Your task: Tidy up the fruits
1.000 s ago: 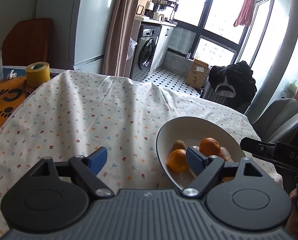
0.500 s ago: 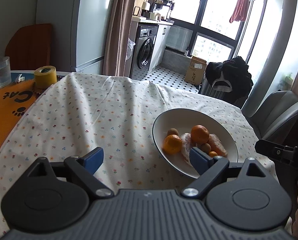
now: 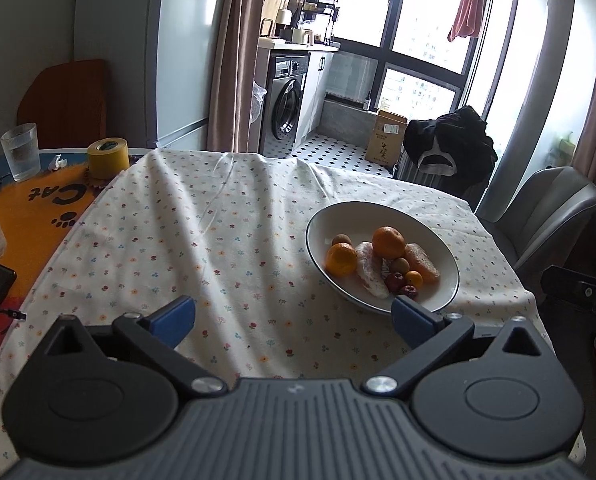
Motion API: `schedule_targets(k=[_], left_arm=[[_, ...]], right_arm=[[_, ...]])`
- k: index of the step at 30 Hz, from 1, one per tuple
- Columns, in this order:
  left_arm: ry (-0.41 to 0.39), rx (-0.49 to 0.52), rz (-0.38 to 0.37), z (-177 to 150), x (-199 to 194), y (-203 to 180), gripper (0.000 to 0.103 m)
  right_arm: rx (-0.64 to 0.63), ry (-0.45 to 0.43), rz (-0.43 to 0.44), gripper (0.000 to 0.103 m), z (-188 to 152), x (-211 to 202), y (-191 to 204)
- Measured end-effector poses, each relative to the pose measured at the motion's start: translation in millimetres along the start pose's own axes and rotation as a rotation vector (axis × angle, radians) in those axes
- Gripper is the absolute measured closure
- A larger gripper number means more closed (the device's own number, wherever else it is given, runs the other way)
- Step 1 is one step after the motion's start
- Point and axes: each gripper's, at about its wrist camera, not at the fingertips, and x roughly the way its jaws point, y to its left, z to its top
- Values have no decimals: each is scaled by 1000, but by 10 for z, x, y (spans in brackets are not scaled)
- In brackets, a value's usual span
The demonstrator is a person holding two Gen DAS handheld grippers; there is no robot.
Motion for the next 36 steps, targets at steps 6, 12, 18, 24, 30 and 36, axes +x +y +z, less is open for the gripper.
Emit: schedule_targets(k=[6,12,18,24,30,36], left_arm=[[-26,9,14,-79,-237,41,0],[-37,20,23,-152,-431,56,0],[-66,28,38,-205,-654,48,0],[-79,45,45,-234,-838,56,0],[-87,70,54,-242,-959,55,0],[-85,86,55,-273,-1054,59,0]], right_arm=[[-9,-11,-13,0,-46,-210,29],[-24,-23,-19,0,-93,-404,58],[-33,-41,-21,0,-110,-615,86],[-54,-59,-10,0,-99,-785,134],[-59,-68,-2,0,-76,-886,174],[-81,-37,-8,0,-94,-917,238]])
